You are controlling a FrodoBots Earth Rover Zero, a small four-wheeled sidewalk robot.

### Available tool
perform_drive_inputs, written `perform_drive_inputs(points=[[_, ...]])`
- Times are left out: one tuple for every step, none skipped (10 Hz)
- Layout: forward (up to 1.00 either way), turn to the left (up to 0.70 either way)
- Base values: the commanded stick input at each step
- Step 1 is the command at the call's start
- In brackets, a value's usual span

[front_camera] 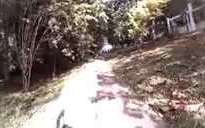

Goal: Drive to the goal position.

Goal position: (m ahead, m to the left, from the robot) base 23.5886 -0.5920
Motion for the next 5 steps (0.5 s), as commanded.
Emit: perform_drive_inputs(points=[[0.7,0.0],[0.7,0.0],[0.7,0.0],[0.7,0.0],[0.7,0.0]])
